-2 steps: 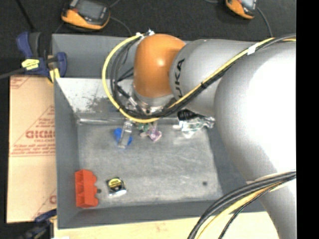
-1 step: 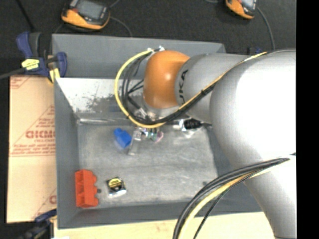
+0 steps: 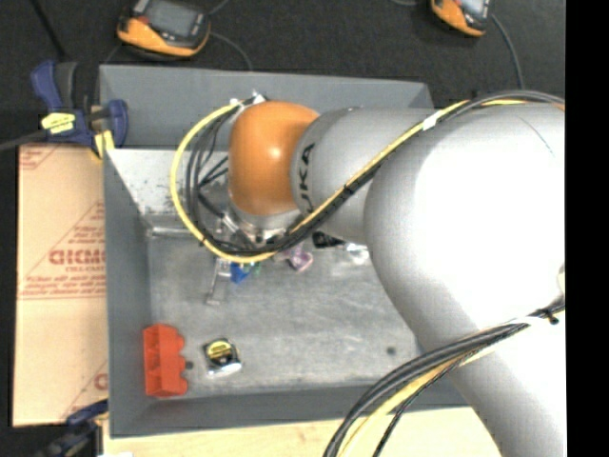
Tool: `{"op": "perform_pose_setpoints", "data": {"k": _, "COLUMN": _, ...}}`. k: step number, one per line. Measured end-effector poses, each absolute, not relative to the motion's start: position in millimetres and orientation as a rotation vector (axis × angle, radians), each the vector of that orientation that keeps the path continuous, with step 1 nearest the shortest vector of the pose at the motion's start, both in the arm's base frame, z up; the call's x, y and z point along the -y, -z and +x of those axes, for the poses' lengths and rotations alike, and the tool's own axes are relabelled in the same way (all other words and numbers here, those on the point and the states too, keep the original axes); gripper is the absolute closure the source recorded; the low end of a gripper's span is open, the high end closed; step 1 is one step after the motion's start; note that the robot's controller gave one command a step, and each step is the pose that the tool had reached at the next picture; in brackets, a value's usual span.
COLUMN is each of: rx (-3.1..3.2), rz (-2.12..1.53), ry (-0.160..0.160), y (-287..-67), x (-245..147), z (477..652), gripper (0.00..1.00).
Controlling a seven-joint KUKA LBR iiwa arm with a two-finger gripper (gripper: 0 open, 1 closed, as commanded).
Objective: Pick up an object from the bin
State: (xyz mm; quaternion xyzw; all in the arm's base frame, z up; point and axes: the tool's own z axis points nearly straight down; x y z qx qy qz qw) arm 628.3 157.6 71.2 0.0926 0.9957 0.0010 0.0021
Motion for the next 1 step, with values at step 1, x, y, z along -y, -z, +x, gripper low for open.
{"op": "perform_pose_setpoints", "data": {"k": 1, "rx": -3.070, "rz": 0.627, "ry": -0.003, "y": -132.8, "x": -119.5, "z": 631.8, "gripper": 0.00}}
